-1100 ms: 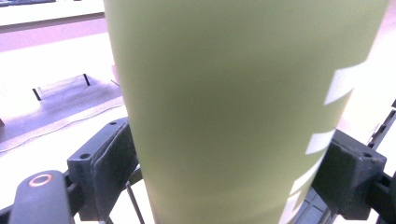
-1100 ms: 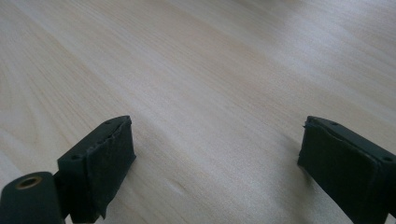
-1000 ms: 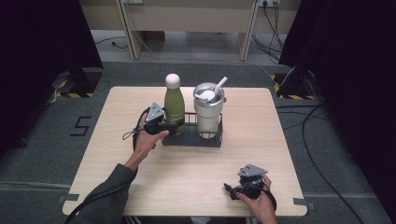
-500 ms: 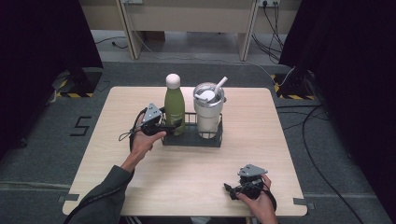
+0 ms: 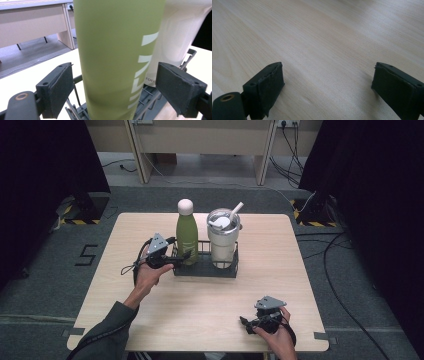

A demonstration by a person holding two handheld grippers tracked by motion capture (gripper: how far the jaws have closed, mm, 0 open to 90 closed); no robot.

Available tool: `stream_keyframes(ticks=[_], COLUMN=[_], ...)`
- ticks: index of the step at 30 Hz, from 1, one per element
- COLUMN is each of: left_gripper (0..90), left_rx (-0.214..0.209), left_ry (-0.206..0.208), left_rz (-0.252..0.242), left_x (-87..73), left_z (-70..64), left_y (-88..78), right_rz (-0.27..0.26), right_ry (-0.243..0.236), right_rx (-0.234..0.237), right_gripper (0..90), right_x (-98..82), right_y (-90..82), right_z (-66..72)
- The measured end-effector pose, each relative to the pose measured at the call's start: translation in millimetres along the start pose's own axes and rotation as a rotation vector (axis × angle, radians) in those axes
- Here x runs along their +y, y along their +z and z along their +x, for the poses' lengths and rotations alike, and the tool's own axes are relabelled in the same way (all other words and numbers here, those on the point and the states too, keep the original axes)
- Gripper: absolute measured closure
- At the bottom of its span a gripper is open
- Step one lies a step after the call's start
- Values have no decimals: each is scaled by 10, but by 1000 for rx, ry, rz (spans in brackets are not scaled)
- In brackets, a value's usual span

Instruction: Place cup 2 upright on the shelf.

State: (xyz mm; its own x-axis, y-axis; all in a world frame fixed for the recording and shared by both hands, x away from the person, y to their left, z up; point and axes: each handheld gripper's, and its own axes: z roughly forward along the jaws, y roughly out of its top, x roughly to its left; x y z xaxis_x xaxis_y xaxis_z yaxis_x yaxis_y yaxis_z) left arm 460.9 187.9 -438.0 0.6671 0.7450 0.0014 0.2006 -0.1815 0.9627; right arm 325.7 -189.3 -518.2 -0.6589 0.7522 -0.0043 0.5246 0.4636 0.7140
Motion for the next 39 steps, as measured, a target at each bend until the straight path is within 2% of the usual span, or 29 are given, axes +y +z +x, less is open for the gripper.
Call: stream_keyframes(ticks=[12, 15, 17, 26, 39], left_gripper=[147, 147, 147, 147, 147], left_rx=[-31, -51, -72, -105, -118], left_ry=[-32, -27, -39, -45, -58], left_rz=[14, 8, 3, 16, 44], left_x=[-56, -66, -68, -139, -303], left_z=[-68, -126, -175, -320, -380], left_y=[-214, -295, -366, -534, -744], right_rz=[0, 0, 0, 1, 1], right_ry=[0, 0, 0, -1, -1], right_rx=[0, 0, 0, -1, -1], right_gripper=[105, 105, 105, 101, 100], right_x=[0, 0, 0, 2, 2], right_y=[0, 0, 0, 4, 4], right_z=[0, 0, 0, 1, 1])
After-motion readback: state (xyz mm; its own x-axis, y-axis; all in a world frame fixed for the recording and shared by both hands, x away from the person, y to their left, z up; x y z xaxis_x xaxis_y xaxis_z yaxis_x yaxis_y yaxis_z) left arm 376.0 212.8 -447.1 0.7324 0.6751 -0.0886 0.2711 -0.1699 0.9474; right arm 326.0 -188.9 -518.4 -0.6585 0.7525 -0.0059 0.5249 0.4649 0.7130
